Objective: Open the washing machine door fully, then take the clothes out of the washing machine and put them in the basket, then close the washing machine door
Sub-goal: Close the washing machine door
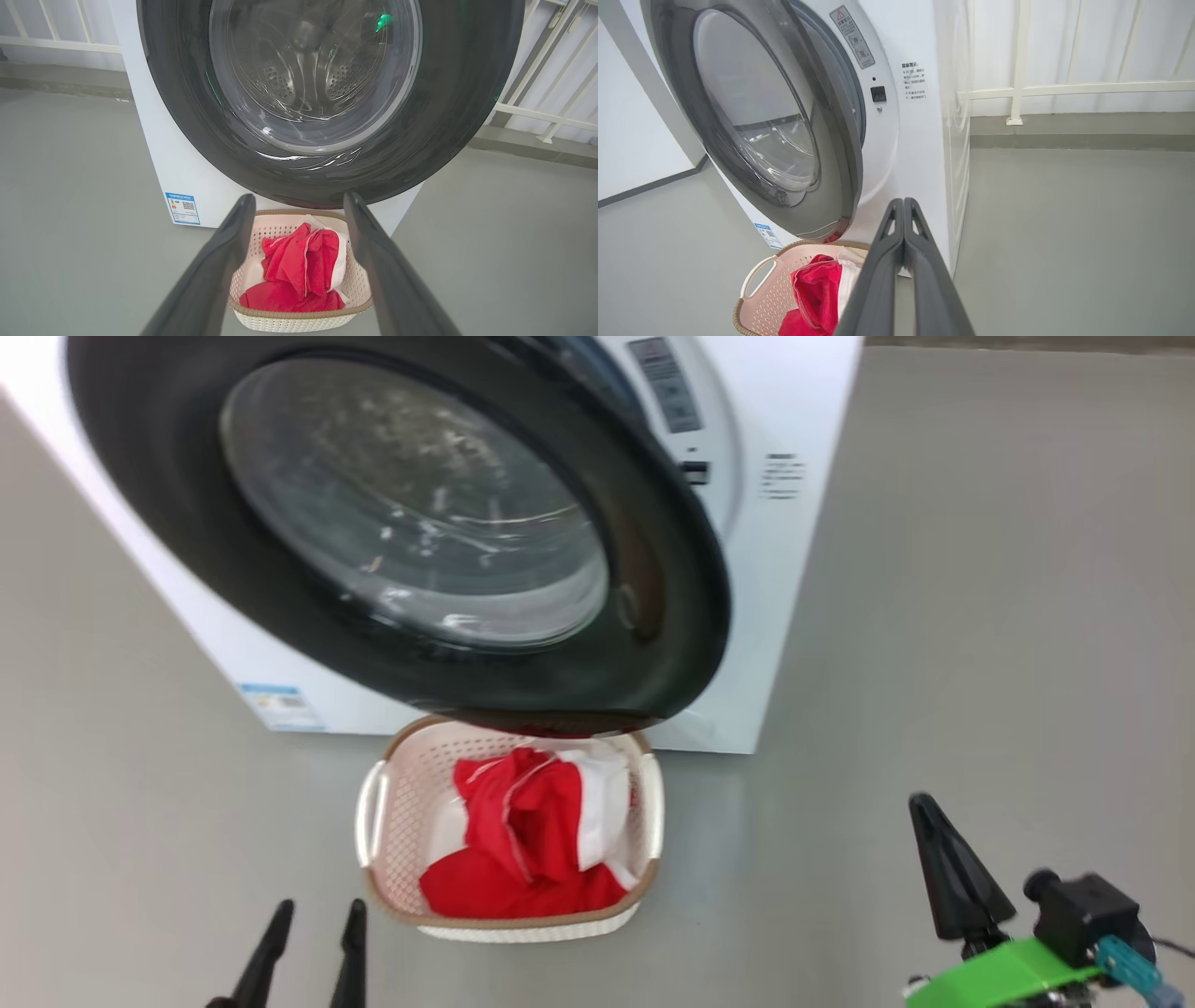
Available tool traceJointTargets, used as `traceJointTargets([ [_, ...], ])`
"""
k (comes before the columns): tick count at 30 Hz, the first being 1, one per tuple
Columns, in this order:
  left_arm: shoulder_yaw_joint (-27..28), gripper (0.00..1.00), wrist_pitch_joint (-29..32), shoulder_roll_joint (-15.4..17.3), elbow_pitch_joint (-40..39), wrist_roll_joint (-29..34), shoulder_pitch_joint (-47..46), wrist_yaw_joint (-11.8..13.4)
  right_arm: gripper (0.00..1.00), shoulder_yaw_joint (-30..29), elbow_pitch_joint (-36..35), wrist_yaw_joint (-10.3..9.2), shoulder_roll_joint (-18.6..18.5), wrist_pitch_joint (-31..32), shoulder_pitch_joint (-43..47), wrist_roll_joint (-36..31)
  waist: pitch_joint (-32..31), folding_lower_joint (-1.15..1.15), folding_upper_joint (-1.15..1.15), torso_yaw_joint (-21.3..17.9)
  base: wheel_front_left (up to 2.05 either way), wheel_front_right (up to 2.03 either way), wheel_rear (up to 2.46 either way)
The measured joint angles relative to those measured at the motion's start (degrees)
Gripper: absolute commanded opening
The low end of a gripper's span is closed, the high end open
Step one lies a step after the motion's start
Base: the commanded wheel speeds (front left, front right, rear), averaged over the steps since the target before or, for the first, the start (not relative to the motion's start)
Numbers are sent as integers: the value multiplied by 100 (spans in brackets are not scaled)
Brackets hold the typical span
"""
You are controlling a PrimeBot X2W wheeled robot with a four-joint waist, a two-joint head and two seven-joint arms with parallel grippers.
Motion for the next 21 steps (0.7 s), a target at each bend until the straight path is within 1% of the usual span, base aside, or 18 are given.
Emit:
traceJointTargets([
  [2,-66,100,0,-26,16,-9,-49,0,0,96,24,0,-33,0,-147,0,12,0,0,137,0,0,0],
  [10,-304,100,0,-105,45,-55,-106,0,0,482,185,0,-177,0,-775,4,40,0,0,733,0,0,0],
  [14,-390,100,0,-114,42,-78,-121,0,0,541,289,0,-236,0,-1191,10,78,0,0,1006,0,0,0],
  [21,-474,100,0,-132,32,-193,-367,0,0,489,559,0,-264,0,-1920,10,364,0,0,1247,0,0,0],
])
